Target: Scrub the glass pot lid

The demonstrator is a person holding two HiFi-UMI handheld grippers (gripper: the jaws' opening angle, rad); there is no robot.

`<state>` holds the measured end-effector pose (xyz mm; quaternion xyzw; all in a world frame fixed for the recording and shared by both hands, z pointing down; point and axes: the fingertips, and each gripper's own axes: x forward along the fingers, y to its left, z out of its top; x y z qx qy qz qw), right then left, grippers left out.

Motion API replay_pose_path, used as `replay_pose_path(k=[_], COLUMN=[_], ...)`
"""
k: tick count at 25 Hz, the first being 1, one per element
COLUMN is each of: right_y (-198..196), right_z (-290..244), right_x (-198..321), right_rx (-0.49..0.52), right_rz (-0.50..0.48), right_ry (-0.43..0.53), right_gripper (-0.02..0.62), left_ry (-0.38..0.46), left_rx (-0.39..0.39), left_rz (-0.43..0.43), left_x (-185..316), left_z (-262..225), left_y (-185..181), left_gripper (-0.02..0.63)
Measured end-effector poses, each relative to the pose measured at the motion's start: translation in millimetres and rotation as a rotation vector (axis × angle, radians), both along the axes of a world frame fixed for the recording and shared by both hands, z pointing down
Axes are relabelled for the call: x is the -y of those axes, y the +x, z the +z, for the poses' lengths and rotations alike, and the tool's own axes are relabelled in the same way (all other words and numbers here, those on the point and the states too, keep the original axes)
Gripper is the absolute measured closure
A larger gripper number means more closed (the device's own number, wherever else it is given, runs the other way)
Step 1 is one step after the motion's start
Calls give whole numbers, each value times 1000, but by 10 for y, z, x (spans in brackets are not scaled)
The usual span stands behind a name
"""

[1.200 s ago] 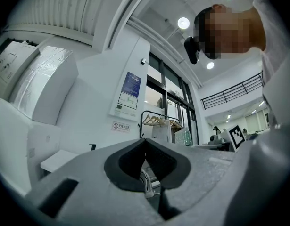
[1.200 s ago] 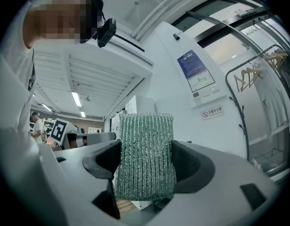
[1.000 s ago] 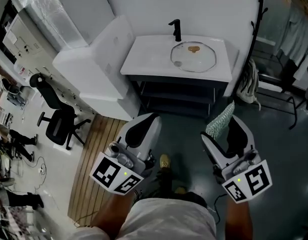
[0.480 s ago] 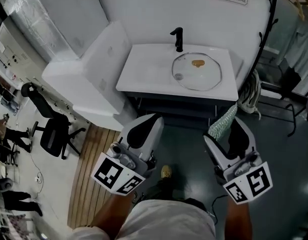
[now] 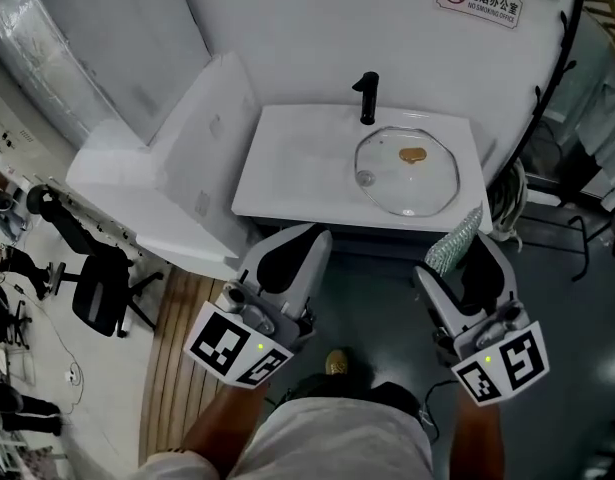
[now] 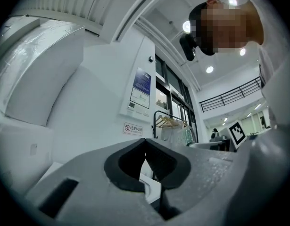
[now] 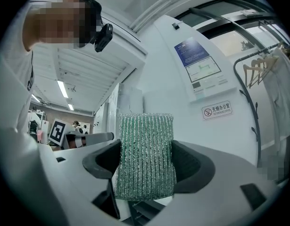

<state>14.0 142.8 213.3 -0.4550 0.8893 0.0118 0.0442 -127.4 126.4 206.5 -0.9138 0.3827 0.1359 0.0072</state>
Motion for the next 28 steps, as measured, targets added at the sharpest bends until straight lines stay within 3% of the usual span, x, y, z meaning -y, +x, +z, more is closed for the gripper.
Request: replay_pose_path(k=[12,28], right_y=[-23,276], right_z=[73,143], right_x=[567,1581], right_rx=[-30,-15], right_rz=[51,21], right_ry=[-34,-26], right_gripper=[262,264], left_ry=[-28,-56], left_rx=[-8,25], left_rz=[56,17], left_x=[656,1644], left_z=[95,230], left_y=[-8,217], left_gripper=[591,591])
